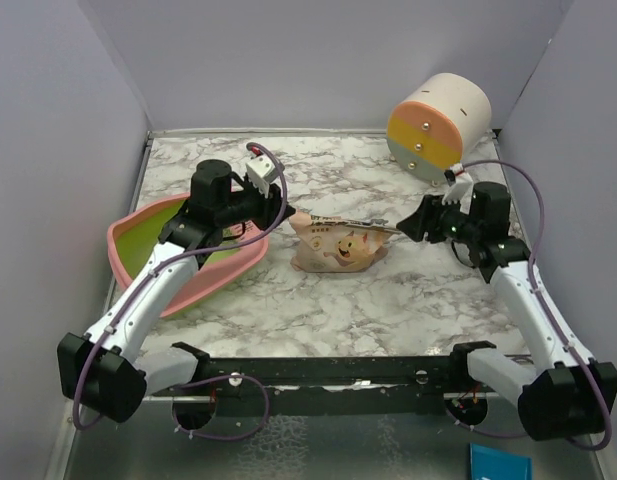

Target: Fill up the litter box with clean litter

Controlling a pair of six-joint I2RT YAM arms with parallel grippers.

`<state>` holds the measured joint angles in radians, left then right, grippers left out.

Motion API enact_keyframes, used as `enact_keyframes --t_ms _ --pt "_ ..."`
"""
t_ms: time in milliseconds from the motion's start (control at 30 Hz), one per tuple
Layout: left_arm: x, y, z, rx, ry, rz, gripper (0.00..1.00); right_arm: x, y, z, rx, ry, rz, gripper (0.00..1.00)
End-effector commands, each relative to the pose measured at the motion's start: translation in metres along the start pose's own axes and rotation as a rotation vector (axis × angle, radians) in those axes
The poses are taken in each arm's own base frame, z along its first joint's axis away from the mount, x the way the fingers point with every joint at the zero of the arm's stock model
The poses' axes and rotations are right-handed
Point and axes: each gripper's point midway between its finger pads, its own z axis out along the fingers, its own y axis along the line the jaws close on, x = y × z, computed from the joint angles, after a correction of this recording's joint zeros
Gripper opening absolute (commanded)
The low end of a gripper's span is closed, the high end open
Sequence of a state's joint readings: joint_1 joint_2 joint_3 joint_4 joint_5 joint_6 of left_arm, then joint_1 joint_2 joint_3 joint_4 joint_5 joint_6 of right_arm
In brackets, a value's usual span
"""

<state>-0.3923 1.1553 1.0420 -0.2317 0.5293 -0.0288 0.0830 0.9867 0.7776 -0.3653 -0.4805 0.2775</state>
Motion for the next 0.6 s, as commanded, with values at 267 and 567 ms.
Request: enact_keyframes --t_ms 267,567 --pt "-0.014 -0.014 0.036 0.29 -0.003 0.26 0.43 -0.098 0.087 -0.009 -0.421 -0.165 -0.389 0.51" --pt "0.018 -0.022 0.059 0.4 0.102 0.273 0.44 -0.087 0.073 0.006 -0.375 -0.117 -0.341 0.54"
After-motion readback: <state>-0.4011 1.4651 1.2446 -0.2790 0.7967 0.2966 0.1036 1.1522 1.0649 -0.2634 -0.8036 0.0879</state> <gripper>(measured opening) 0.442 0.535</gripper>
